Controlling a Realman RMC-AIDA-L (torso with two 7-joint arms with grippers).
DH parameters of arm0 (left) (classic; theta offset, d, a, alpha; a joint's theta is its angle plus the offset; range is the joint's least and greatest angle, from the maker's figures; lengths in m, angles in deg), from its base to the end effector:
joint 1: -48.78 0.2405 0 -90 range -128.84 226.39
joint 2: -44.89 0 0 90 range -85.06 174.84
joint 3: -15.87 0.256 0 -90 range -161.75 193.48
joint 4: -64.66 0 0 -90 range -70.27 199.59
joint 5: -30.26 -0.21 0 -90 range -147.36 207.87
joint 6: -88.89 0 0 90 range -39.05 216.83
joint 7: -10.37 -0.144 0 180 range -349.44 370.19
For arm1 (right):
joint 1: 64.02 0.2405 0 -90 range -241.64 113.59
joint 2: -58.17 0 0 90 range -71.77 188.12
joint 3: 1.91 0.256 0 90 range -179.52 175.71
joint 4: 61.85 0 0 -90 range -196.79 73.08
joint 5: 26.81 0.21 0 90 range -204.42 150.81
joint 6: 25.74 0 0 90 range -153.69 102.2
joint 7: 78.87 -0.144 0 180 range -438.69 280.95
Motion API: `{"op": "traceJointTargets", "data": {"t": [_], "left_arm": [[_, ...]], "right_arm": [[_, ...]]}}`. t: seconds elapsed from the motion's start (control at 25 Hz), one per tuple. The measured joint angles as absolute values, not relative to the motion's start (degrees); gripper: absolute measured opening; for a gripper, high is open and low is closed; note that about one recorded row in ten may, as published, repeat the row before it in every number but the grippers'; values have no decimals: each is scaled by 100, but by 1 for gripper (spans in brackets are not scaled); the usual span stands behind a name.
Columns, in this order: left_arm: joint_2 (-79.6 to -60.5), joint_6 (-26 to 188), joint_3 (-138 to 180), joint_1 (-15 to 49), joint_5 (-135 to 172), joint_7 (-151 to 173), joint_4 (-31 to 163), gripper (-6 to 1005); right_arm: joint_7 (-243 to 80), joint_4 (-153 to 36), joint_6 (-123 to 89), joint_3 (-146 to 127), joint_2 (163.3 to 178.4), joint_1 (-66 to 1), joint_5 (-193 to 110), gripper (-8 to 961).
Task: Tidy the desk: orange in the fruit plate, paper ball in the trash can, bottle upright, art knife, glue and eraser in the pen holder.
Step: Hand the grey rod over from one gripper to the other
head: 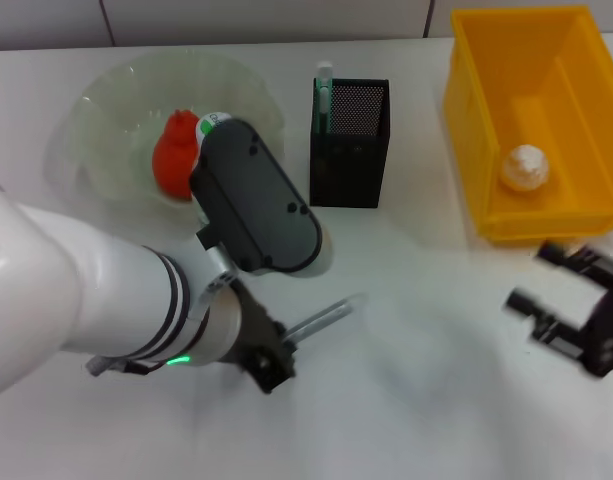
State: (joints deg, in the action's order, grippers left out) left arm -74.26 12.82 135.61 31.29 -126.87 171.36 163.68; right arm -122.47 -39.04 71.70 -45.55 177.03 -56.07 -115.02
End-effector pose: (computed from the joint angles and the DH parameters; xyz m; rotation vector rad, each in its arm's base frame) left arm -0.1448 0.2557 -0.0821 -2.6803 -0.4812 0.5358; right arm 0.3318 0.2052 -0.0040 -2.3005 0.4448 0.9917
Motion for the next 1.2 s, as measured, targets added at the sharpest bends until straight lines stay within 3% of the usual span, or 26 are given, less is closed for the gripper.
{"op": "traceJointTargets", "data": {"t": [0.56, 0.76, 1.2], "left_arm": [[-7388, 2810, 12621, 4036, -10403, 14642, 16874, 153], [-7385, 3573, 12477, 4382, -9119, 13213, 16622, 149], [-7391, 4036, 12539, 4454, -7531, 11377, 15884, 147]], "right_arm": [[-12977, -4116, 8423, -3507, 17656, -5504, -11502, 684], [-13032, -4142, 8502, -3492, 17713, -5361, -11503, 684], [-13114, -4740, 8348, -3444, 17722, -4781, -11504, 685]]}}
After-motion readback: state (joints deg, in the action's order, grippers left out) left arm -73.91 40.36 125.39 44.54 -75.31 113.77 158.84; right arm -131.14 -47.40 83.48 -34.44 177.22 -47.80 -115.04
